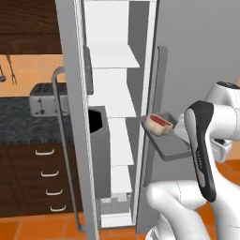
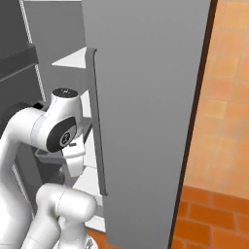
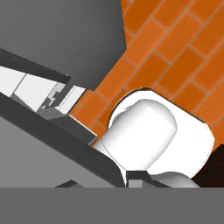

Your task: Take the meat container that has the steak and place it on the second highest rack of the freezer. Then take the vegetable container that has the squash and lemon and place it on the highest rack of the freezer.

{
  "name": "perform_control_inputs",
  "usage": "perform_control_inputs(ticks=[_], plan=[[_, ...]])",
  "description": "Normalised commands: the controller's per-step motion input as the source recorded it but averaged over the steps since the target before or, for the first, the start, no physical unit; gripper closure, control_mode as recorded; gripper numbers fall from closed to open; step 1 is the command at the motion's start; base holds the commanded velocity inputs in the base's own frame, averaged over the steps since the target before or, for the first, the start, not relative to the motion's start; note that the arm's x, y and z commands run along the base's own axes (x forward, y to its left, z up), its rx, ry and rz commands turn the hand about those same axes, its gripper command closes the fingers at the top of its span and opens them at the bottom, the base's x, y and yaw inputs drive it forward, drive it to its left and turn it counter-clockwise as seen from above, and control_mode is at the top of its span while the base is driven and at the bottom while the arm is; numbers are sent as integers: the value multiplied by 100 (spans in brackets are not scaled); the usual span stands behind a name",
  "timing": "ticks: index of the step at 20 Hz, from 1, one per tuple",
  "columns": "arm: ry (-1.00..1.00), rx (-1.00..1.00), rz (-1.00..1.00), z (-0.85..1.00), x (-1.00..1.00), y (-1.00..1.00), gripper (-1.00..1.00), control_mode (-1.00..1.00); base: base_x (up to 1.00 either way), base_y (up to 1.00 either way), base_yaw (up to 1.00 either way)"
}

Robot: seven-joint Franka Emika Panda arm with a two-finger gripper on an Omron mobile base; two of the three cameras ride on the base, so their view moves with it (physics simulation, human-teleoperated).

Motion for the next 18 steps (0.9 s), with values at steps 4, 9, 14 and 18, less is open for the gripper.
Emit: perform_control_inputs(ticks=[4, 9, 14, 18], plan=[[0, 0, 0, 0, 0, 0, 100, 100, 58, 34, 1], [0, 0, 0, 0, 0, 0, 100, 100, 61, 0, 0], [0, 0, 0, 0, 0, 0, 100, 100, 37, 9, 0], [0, 0, 0, 0, 0, 0, 100, 100, 6, 14, 0]])
